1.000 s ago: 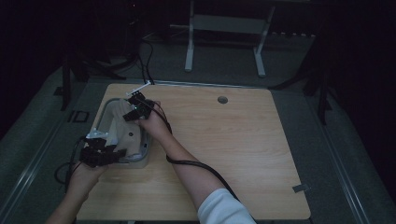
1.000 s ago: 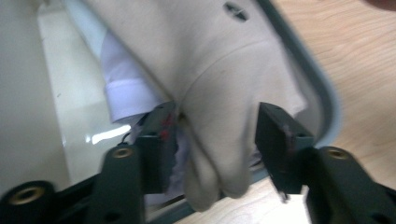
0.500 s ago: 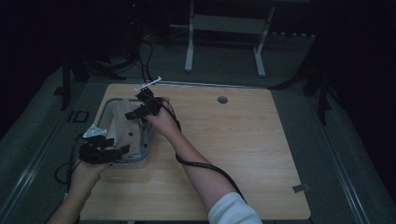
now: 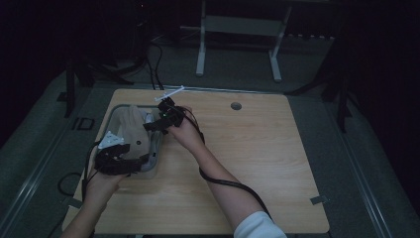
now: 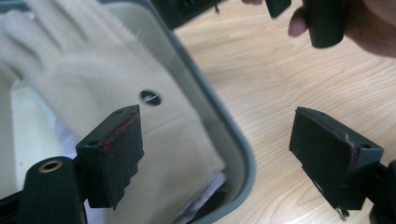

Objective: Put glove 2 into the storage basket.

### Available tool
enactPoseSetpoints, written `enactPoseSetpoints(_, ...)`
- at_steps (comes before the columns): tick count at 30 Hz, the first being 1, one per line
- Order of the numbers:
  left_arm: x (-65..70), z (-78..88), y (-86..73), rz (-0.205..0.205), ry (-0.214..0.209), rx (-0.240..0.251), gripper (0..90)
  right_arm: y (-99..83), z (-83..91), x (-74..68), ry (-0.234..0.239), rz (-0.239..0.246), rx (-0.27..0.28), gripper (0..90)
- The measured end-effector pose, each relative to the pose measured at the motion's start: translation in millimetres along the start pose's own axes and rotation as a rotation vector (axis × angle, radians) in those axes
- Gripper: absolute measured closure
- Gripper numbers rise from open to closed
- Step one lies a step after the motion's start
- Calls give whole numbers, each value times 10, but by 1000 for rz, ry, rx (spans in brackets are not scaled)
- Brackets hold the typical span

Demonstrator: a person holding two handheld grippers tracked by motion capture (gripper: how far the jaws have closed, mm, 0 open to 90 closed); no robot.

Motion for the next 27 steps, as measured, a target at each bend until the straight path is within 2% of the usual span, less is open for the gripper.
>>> enactPoseSetpoints(2, 53, -1, 13, -8, -7, 22, 150, -50, 79, -17, 8, 6, 14, 169)
enactPoseSetpoints(6, 163, -38, 22, -23, -15, 35, 149, -163, 237, -11, -5, 12, 24, 170)
enactPoseSetpoints(12, 362, -94, 19, -54, -58, 44, 150, -377, 399, 9, -22, 32, 6, 169)
enactPoseSetpoints(20, 608, -174, -17, -79, -125, 39, 150, -691, 535, 64, -29, 37, -15, 169)
enactPoseSetpoints(22, 662, -192, -25, -86, -135, 43, 150, -755, 557, 62, -25, 37, -20, 169)
enactPoseSetpoints(24, 720, -222, -46, -110, -131, 42, 150, -838, 582, 67, -32, 43, -35, 169)
enactPoseSetpoints(27, 789, -257, -75, -115, -158, 39, 150, -935, 614, 77, -27, 37, -41, 169)
Point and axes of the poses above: each handheld gripper's, and its own axes: z roughly backward along the jaws, y roughly out of its top, x roughly to its right, the point moved 3 cm from there along -z, roughly forward along the jaws, and after that the axes turned 12 degrees about y, right-handed, at the moved point
